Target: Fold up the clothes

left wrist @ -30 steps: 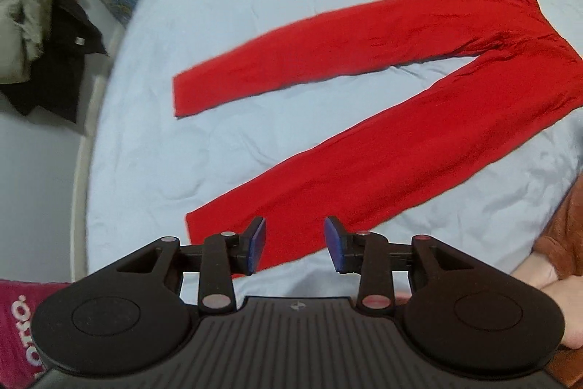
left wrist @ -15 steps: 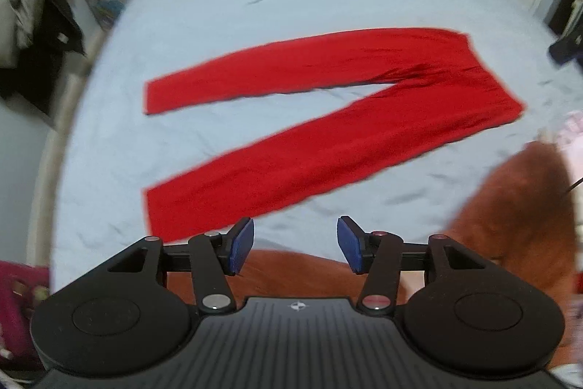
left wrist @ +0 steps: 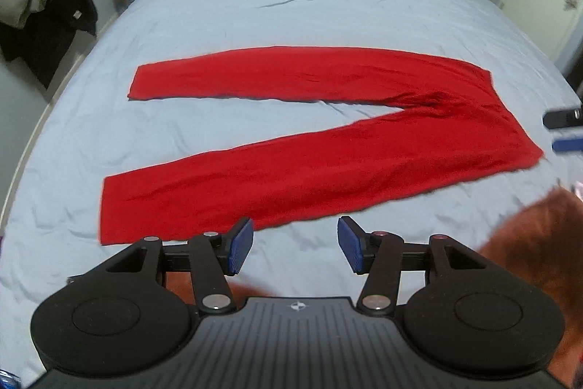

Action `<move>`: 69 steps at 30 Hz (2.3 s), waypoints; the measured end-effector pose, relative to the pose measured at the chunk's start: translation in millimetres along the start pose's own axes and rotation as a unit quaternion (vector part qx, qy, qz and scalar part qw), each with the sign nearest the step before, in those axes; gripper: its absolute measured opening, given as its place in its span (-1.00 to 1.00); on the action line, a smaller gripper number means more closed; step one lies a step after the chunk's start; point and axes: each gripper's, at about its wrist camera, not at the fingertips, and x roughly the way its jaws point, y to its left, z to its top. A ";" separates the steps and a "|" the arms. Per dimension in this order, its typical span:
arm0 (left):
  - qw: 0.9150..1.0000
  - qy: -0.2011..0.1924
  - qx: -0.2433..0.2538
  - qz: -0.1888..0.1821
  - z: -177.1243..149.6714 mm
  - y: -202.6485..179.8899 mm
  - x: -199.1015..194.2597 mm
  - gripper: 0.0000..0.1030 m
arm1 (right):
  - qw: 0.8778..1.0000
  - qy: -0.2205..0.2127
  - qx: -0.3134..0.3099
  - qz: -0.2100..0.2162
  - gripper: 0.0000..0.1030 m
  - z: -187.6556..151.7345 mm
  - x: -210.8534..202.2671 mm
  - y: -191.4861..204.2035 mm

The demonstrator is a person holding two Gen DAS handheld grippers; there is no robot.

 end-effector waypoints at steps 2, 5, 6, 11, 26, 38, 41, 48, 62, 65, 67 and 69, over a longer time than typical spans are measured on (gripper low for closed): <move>1.000 -0.016 -0.011 0.018 1.2 -4.5 17.8 -0.04 | 1.000 -0.012 0.004 -0.021 0.79 -7.3 14.2 -7.0; 0.998 -0.044 -0.026 0.023 -0.3 -11.4 26.2 -0.04 | 0.999 -0.019 0.003 -0.047 0.79 -20.1 23.7 -5.9; 0.998 -0.057 -0.029 0.023 -1.9 -15.2 26.6 -0.03 | 0.998 -0.022 -0.001 -0.052 0.79 -25.0 23.3 -2.5; 0.995 -0.093 -0.030 0.015 -9.7 -32.4 21.3 0.32 | 0.997 -0.055 -0.008 -0.062 0.79 -50.2 18.4 23.8; 0.998 -0.052 -0.020 -0.003 -14.8 -42.3 30.0 1.00 | 0.992 -0.055 -0.062 -0.099 0.79 -80.8 52.3 59.8; 0.998 -0.043 -0.035 0.031 -10.2 -50.6 43.9 0.99 | 0.987 -0.047 -0.087 -0.123 0.79 -87.4 67.5 50.0; 0.998 -0.038 -0.027 0.036 -10.1 -53.3 45.4 0.96 | 0.988 -0.044 -0.084 -0.119 0.79 -86.7 69.3 48.6; 0.998 -0.029 -0.036 0.044 -8.6 -52.8 49.5 0.94 | 0.989 -0.044 -0.083 -0.112 0.79 -85.5 70.5 48.0; 0.997 -0.024 -0.042 0.058 -11.4 -53.9 51.5 0.93 | 0.991 -0.037 -0.077 -0.104 0.79 -85.9 75.7 44.6; 0.997 -0.026 -0.041 0.060 -10.8 -53.4 50.9 0.93 | 0.991 -0.035 -0.075 -0.103 0.79 -85.5 76.2 43.8; 0.997 -0.026 -0.041 0.061 -10.8 -53.2 51.0 0.93 | 0.992 -0.034 -0.073 -0.102 0.79 -85.3 76.5 43.3; 0.997 -0.026 -0.039 0.059 -11.2 -53.3 51.2 0.93 | 0.992 -0.032 -0.071 -0.101 0.79 -85.0 76.8 42.8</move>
